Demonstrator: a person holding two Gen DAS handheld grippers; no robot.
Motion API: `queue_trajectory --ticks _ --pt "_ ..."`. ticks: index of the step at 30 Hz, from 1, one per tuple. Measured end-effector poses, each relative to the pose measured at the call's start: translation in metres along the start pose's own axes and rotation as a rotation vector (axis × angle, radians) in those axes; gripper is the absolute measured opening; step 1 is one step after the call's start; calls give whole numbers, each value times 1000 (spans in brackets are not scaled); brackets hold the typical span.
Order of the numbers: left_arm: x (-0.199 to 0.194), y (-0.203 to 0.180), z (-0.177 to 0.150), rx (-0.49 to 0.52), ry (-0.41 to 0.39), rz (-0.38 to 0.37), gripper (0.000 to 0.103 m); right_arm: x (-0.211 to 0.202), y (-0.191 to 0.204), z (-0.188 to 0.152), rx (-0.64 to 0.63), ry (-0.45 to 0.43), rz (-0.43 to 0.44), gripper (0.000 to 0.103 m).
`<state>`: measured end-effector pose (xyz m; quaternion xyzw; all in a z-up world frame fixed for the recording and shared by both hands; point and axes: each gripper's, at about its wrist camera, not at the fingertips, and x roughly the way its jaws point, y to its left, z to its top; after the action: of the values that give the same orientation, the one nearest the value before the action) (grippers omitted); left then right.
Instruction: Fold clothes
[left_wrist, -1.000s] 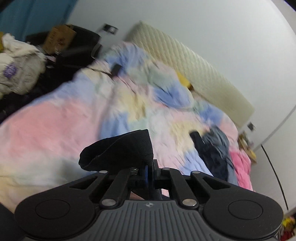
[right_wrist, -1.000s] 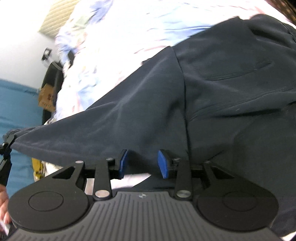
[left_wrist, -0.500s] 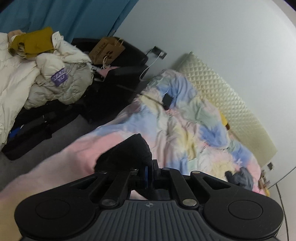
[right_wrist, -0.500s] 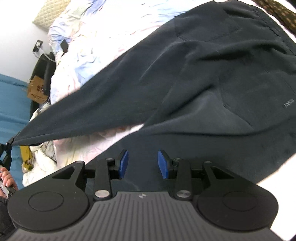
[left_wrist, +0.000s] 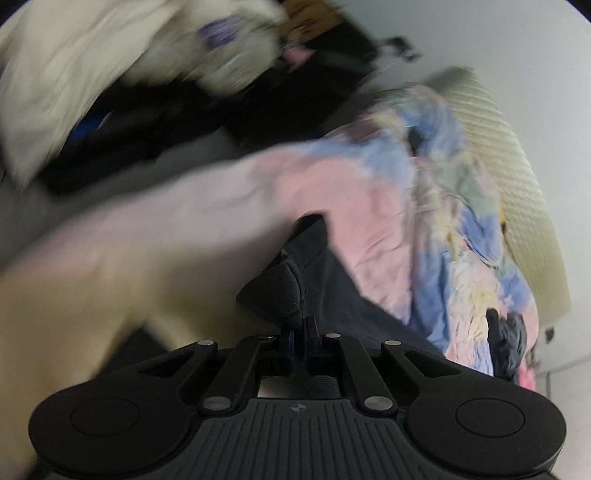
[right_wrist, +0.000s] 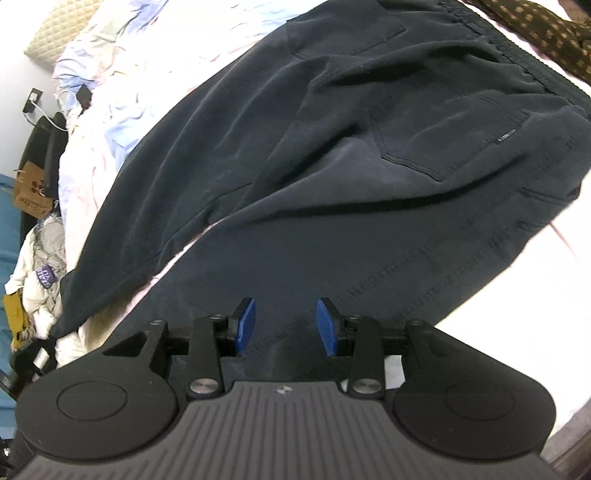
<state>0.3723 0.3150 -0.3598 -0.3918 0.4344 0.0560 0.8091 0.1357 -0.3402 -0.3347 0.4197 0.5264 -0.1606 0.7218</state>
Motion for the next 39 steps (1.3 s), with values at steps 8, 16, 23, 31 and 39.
queue_trajectory --ticks 8,16,23,31,39 --pt "5 43 -3 -140 16 -11 6 -7 4 -4 4 -31 -25 42" --pt "-1 30 13 -107 31 23 21 -33 -13 7 33 -146 -33 45" --pt "-35 53 -15 -186 25 60 76 -59 -80 20 180 -233 -36 45" --pt "-96 51 -80 -179 32 115 84 -85 -185 32 392 -324 -27 69" --pt "-155 -11 -174 -149 14 180 88 -78 -296 75 605 -361 51 82"
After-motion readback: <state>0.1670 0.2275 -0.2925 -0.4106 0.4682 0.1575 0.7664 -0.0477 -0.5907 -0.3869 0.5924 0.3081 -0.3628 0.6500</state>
